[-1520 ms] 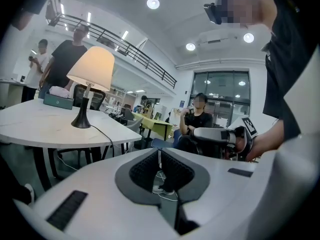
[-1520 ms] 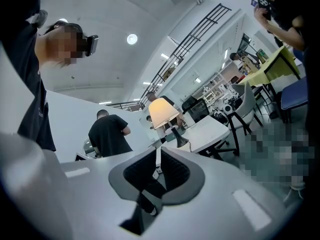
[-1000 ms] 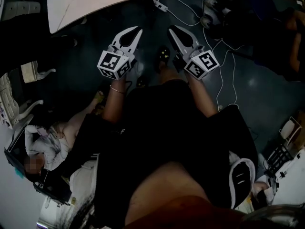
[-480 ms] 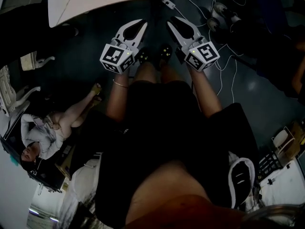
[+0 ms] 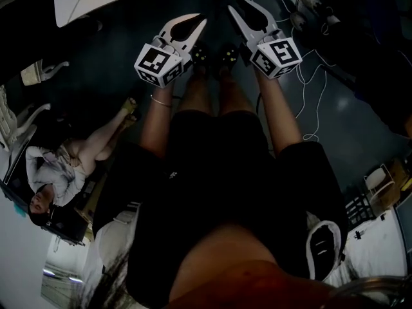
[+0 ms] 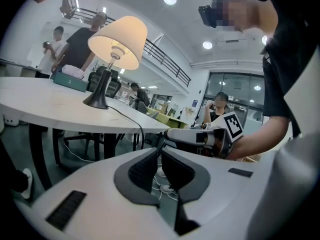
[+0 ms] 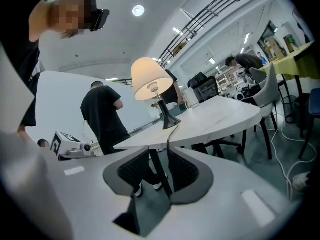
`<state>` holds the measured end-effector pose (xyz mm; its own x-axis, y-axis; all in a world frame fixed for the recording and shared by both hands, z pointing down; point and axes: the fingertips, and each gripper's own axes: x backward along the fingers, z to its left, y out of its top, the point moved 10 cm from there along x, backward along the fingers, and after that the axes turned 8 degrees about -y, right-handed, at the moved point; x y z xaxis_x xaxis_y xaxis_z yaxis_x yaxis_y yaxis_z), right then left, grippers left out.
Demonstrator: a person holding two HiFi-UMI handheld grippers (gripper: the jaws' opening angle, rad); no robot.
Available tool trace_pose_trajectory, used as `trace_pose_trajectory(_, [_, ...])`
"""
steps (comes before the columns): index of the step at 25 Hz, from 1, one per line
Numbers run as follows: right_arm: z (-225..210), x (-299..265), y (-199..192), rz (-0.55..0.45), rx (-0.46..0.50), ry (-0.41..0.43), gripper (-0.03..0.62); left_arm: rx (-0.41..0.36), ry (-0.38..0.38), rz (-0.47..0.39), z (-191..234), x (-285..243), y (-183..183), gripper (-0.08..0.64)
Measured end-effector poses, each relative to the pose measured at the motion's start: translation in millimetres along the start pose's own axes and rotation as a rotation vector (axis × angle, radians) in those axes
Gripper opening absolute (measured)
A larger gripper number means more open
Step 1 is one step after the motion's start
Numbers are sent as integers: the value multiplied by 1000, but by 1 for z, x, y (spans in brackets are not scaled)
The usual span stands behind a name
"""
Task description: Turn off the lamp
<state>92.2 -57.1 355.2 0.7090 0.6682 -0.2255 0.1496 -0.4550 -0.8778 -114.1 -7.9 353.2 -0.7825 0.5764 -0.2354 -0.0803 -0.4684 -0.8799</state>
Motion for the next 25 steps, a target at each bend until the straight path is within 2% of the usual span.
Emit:
trace_pose_trajectory(10, [3,-42,-23,19,27,-14,92,29,-15,-20,34,7,-22,11])
trace_pose_trajectory(11, [3,-45,-22,17,31,-14,92,29,-15,-25,37,5,-22,14])
trace_pose_trajectory(13, [0,-51,-19,7,37,-20,92,33,-23,-25,42,0,-22,71])
trace_pose_trajectory(23, [-10,-61,-18,26,38,-27,91,12,-17,-2,54,-17,-26,84])
trace_pose_trajectory(24, [-11,-60,-19,24,33,-26,85,7,-16,-3,55,-19,-27,86])
trace_pose_trajectory(25, [-12,-60,-19,18,25,-19,37,2,-17,-8,56,-21,-28,87])
